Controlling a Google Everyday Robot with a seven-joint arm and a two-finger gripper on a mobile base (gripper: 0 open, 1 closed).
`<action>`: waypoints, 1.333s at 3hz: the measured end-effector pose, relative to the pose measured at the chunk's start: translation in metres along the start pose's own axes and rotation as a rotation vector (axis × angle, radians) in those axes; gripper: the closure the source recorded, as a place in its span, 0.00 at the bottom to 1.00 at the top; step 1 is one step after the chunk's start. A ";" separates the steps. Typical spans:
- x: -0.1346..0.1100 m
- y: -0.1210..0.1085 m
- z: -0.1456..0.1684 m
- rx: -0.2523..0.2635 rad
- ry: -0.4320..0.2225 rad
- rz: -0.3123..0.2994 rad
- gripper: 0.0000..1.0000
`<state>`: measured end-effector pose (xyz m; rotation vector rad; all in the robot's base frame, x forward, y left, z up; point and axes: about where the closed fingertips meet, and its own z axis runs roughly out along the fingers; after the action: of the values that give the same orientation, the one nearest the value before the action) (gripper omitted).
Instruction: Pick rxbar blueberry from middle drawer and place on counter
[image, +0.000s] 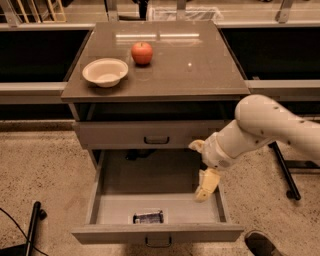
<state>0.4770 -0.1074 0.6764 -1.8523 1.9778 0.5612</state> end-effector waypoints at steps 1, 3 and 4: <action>0.009 -0.014 0.043 0.071 -0.041 -0.076 0.00; 0.006 -0.036 0.048 0.139 -0.069 -0.071 0.00; 0.007 -0.055 0.093 0.121 -0.081 -0.126 0.00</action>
Offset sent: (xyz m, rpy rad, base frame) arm 0.0112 0.0117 -0.0351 0.0339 -0.0798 0.0245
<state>0.5310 -0.0675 0.5918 -1.8350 1.7884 0.4619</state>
